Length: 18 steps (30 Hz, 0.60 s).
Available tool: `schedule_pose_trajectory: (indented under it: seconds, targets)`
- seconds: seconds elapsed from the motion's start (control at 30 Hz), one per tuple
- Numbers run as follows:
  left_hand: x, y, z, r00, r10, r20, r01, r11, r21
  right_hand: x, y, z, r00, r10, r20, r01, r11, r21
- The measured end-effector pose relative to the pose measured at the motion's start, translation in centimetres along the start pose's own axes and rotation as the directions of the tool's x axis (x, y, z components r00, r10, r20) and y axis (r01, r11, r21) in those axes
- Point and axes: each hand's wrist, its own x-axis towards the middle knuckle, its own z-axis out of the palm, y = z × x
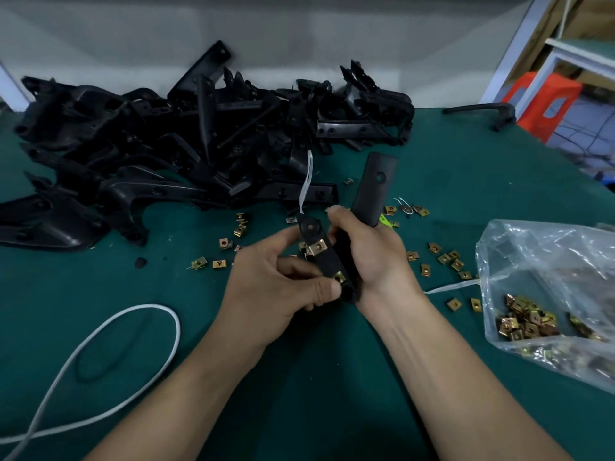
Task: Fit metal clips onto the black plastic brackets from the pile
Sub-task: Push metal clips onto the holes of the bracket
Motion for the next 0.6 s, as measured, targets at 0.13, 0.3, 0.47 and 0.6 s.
schedule_pose_trajectory:
  seconds: [0.13, 0.3, 0.47, 0.6]
  targets:
    - [-0.1, 0.0, 0.8, 0.983, -0.012, -0.186, 0.004, 0.999, -0.046, 0.1, -0.1, 0.1, 0.994, -0.015, -0.112, 0.026, 0.995, 0.093]
    - [-1.3, 1.3, 2.4, 0.959, 0.122, -0.257, -0.071, 0.978, 0.198, -1.2, -0.4, 1.2, 0.955, -0.135, -0.265, 0.166, 0.981, 0.098]
    - [-1.1, 3.6, 4.9, 0.928, 0.184, -0.323, -0.12, 0.971, 0.208, -2.9, -2.9, 1.5, 0.9, -0.203, -0.387, 0.247, 0.967, 0.066]
    - [0.1, 6.3, 8.2, 0.93, 0.245, -0.275, -0.169, 0.947, 0.272, -4.5, -6.9, -0.9, 0.897, -0.24, -0.371, 0.3, 0.947, 0.113]
